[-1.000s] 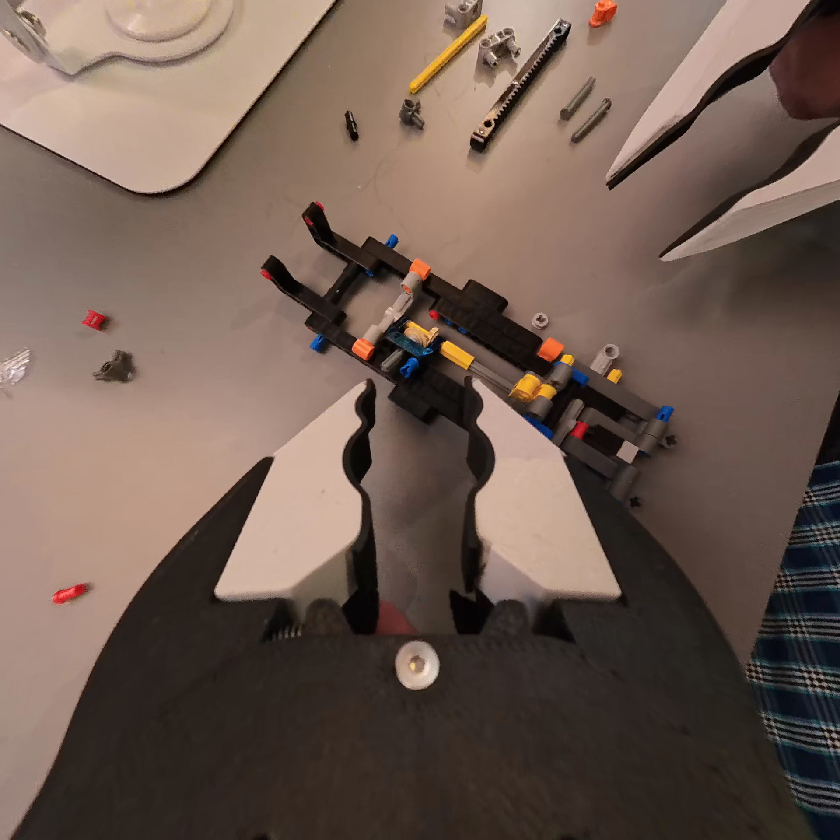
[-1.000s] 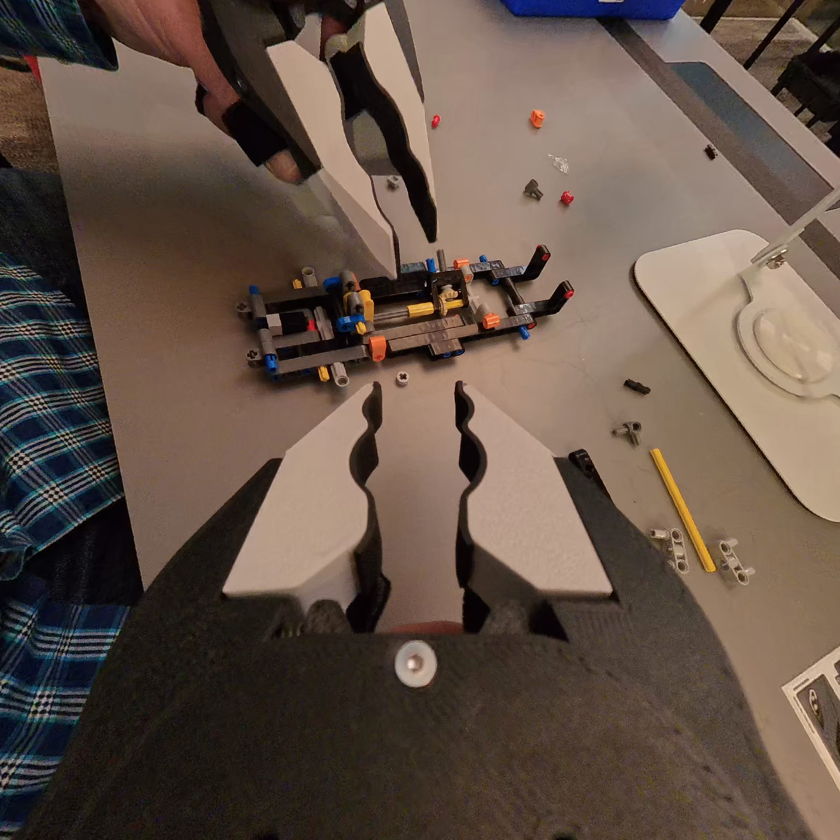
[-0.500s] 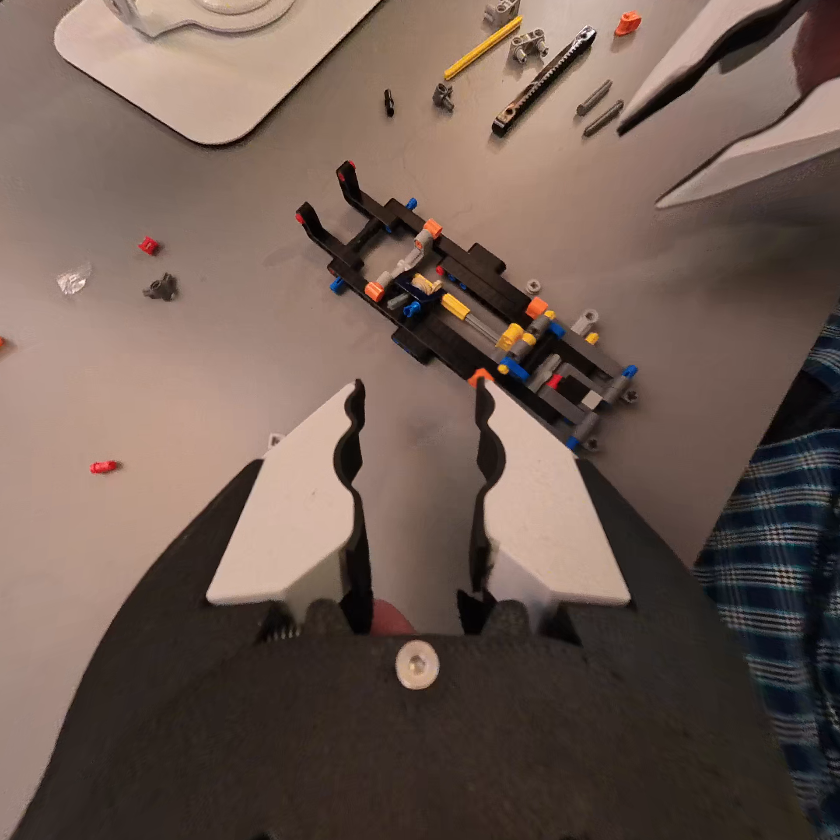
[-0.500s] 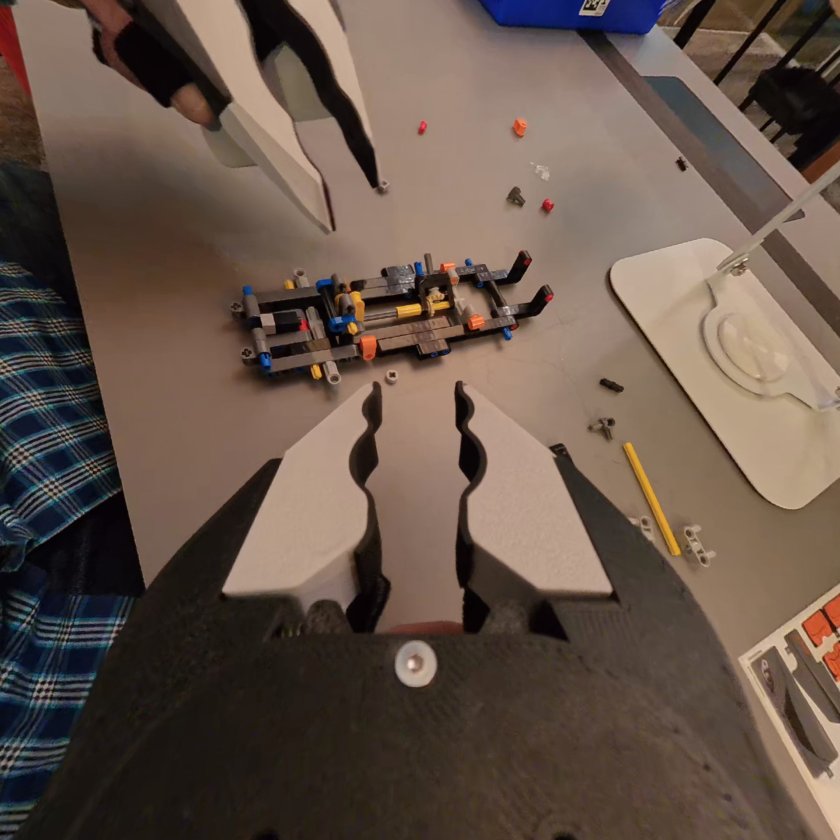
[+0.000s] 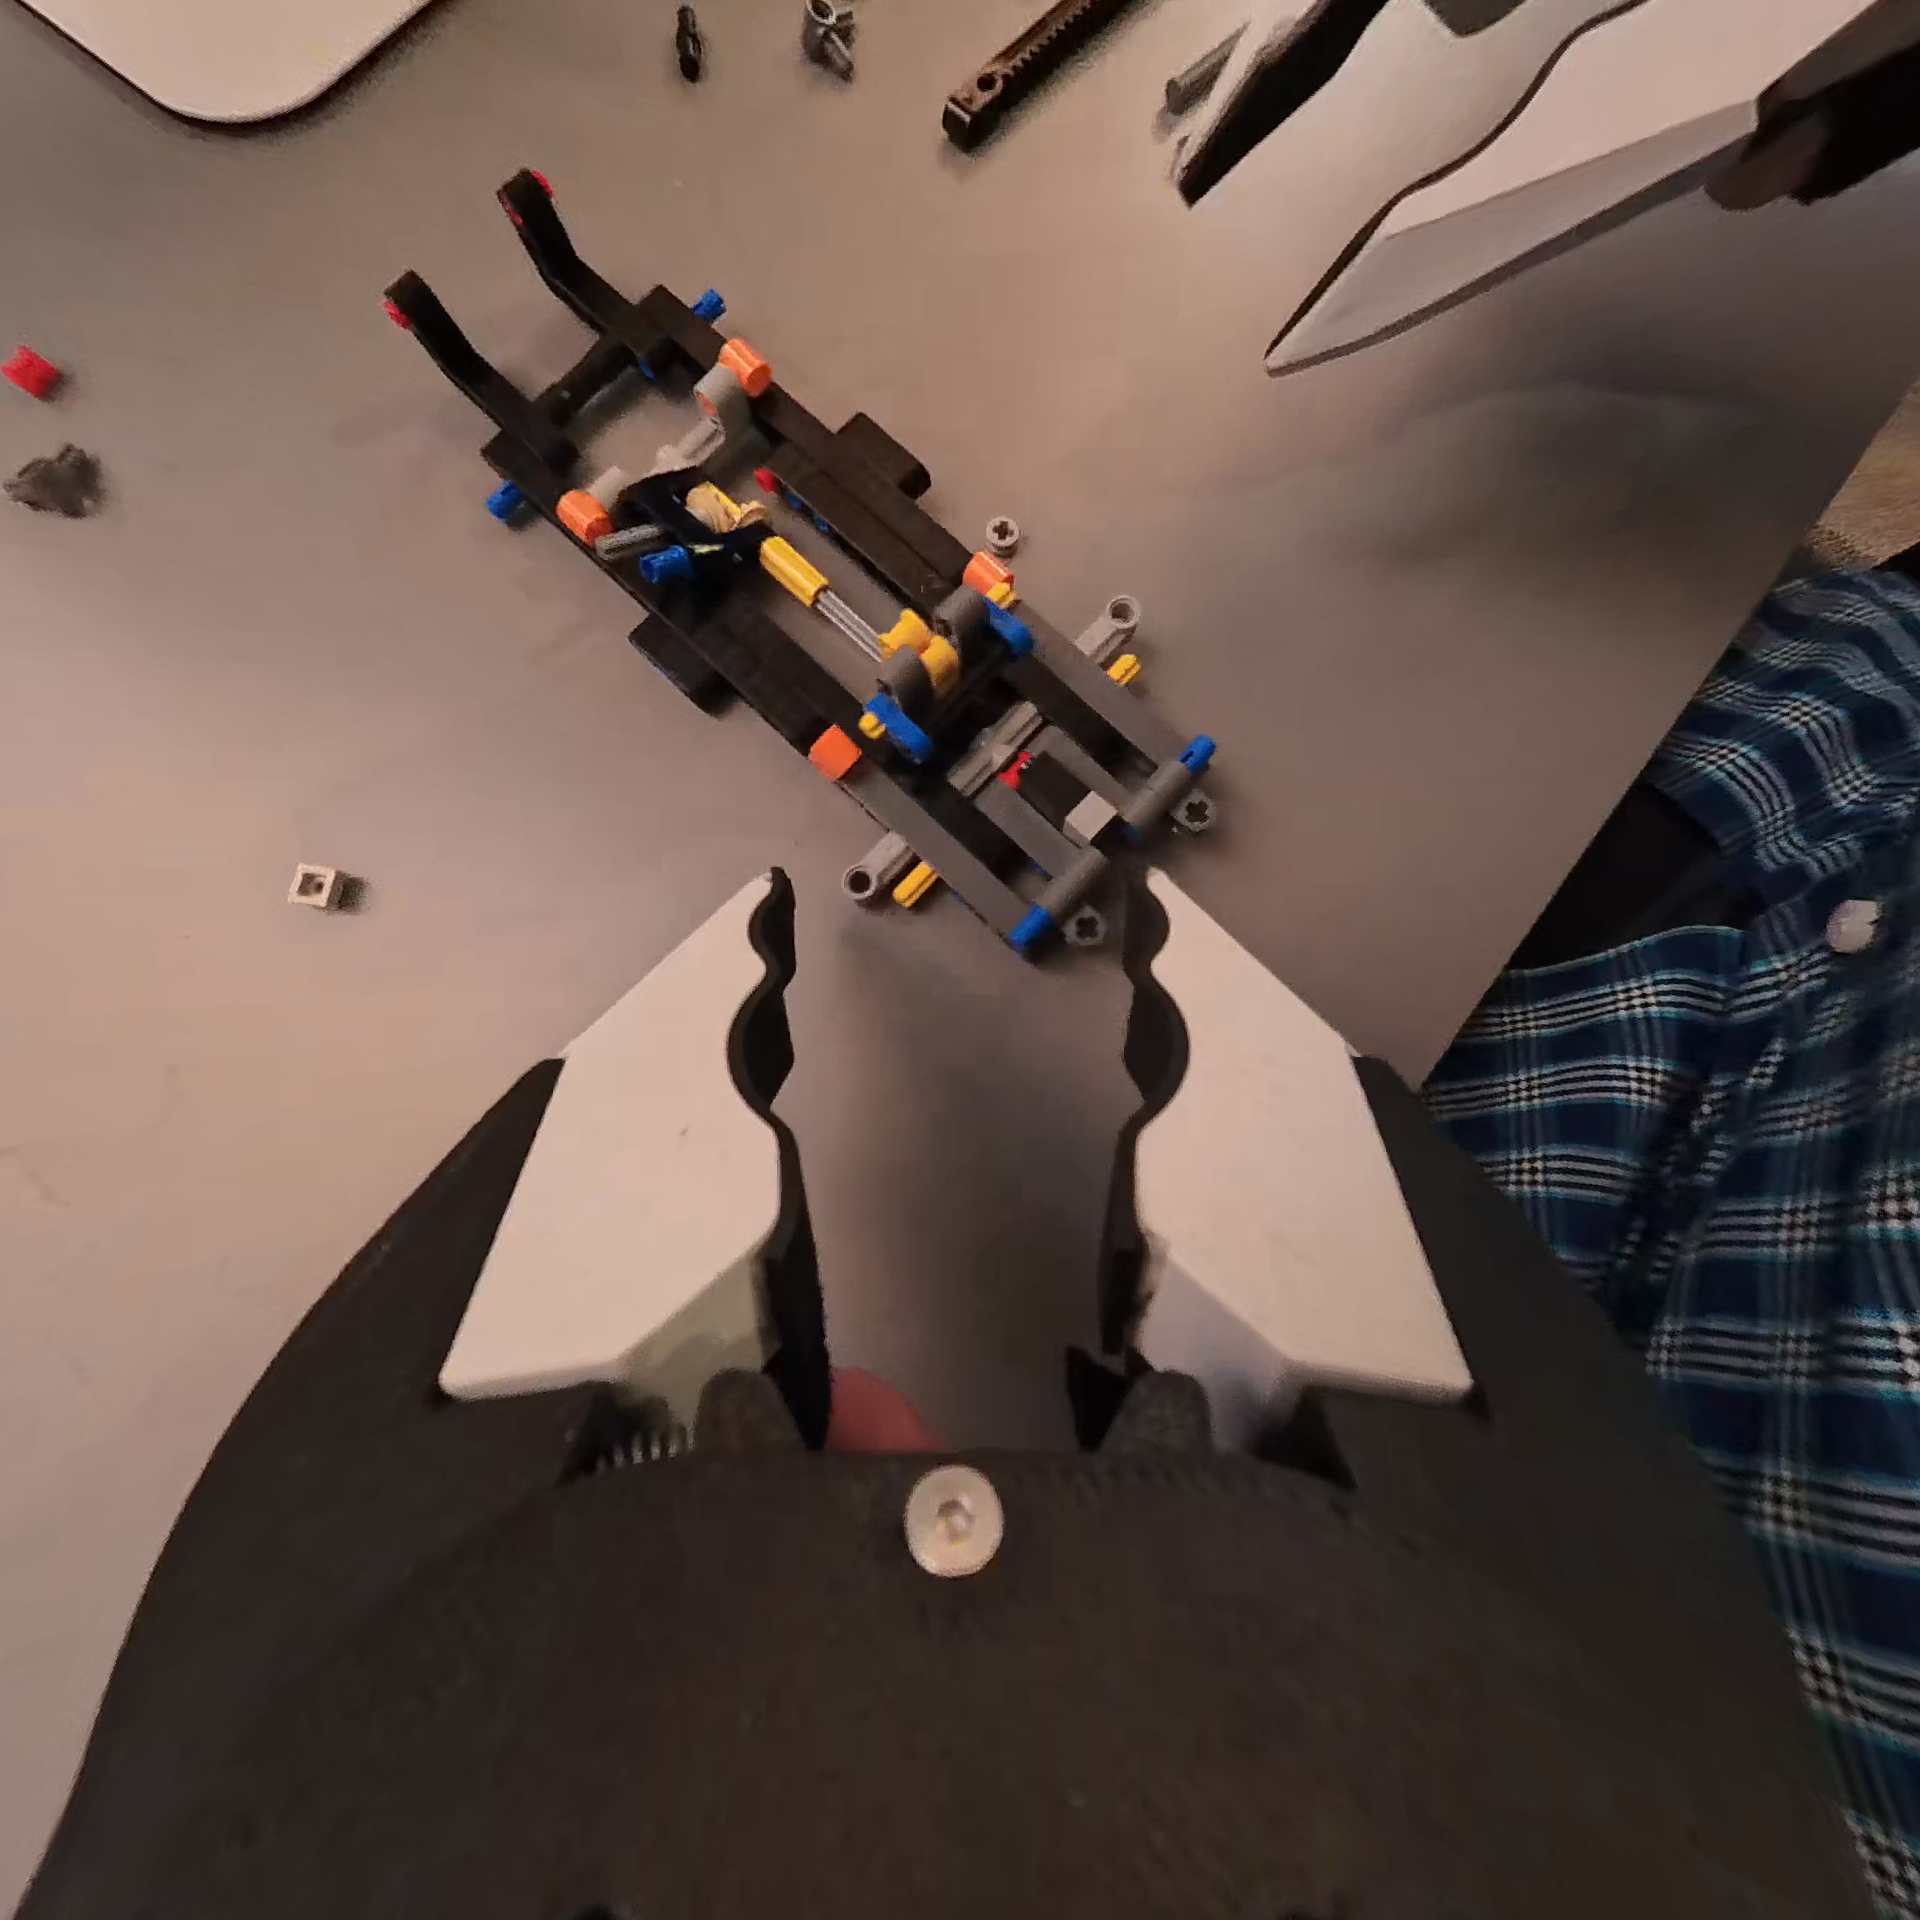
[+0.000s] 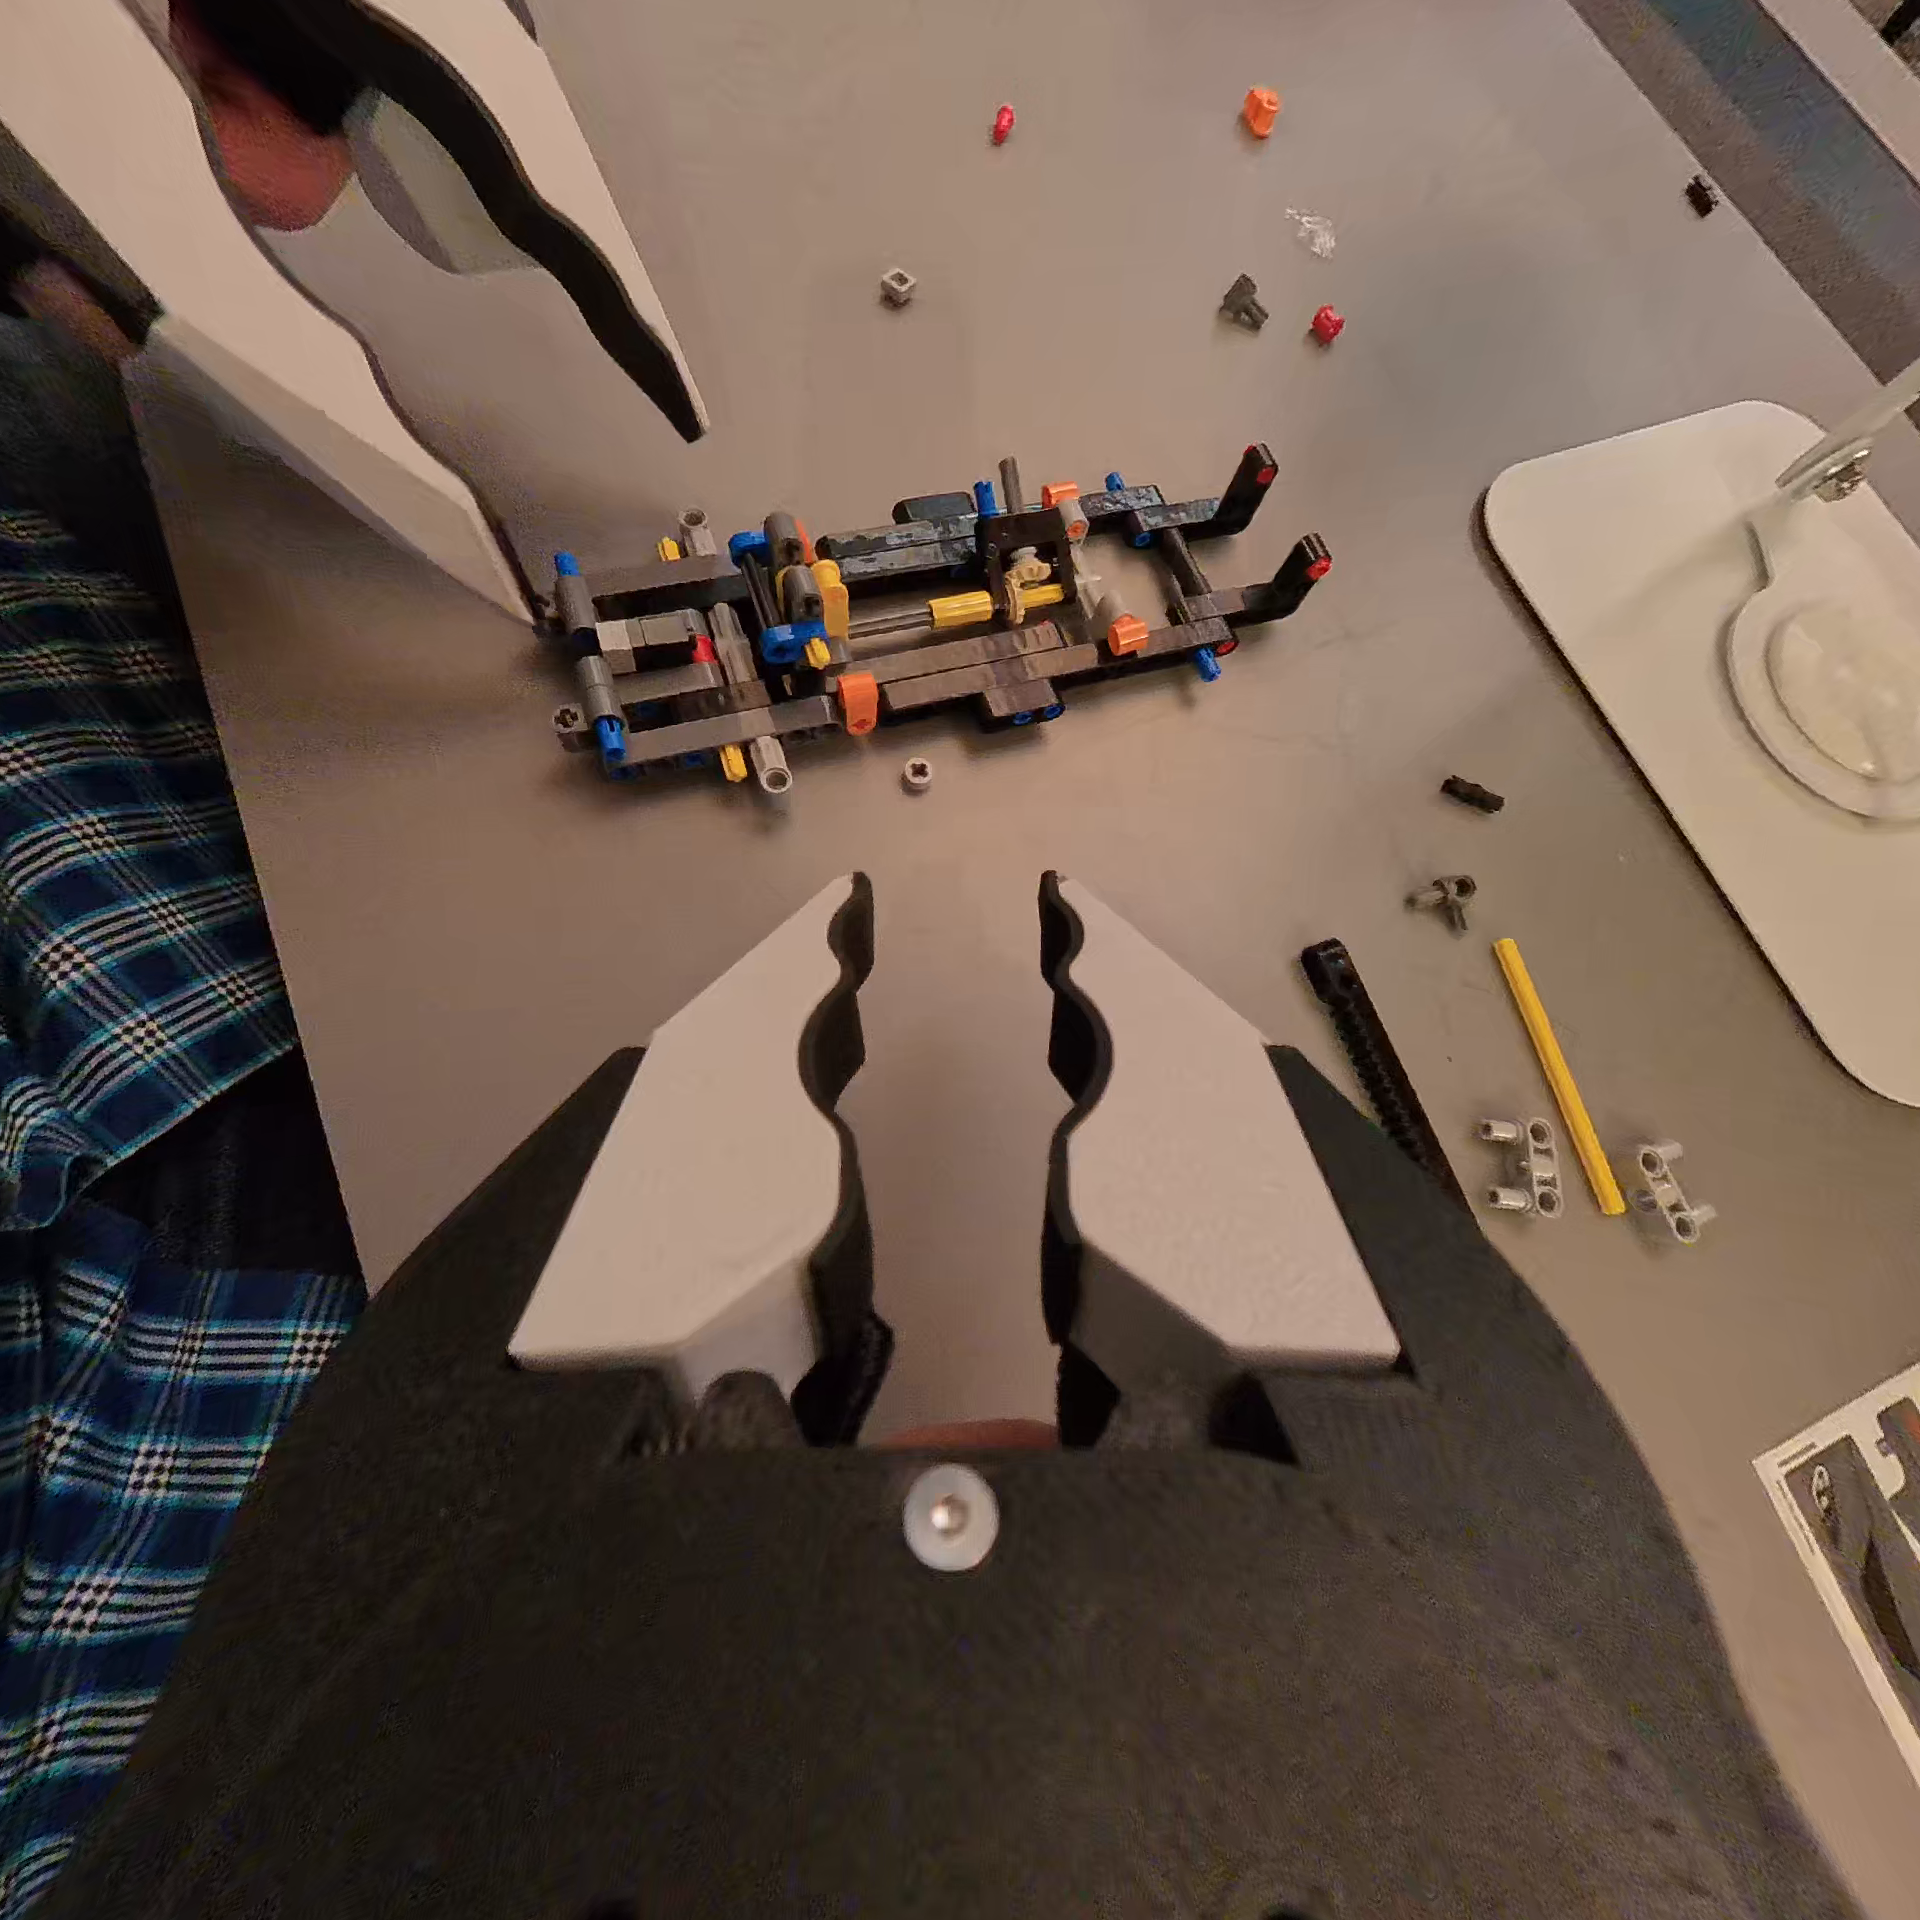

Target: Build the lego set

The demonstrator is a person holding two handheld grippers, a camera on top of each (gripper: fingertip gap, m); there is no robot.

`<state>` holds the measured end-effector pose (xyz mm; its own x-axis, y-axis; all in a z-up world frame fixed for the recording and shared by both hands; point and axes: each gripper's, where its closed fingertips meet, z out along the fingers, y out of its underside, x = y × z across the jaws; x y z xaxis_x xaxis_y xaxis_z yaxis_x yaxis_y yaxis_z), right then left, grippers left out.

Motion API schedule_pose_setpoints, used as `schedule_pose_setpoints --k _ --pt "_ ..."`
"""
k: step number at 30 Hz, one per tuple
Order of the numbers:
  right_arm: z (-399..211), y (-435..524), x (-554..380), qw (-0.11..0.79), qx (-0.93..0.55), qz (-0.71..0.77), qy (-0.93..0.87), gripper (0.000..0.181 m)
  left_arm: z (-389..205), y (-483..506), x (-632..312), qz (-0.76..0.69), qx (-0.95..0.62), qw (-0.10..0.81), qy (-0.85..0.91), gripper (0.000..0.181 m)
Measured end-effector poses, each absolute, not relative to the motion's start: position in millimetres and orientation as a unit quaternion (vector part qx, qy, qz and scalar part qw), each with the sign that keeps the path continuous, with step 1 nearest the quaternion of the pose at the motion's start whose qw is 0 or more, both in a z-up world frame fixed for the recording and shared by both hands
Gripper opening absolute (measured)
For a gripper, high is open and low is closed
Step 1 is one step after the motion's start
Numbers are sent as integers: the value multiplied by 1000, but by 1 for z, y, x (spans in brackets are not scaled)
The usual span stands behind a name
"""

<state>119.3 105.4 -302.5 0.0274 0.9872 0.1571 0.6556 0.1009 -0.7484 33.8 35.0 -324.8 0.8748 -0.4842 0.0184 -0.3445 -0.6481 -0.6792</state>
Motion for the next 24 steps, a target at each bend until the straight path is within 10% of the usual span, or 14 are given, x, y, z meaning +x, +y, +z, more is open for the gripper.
schedule_pose_setpoints --k 24 --pt "-303 104 117 347 -623 243 -657 30 -339 48 -24 -33 -923 334 190 54"
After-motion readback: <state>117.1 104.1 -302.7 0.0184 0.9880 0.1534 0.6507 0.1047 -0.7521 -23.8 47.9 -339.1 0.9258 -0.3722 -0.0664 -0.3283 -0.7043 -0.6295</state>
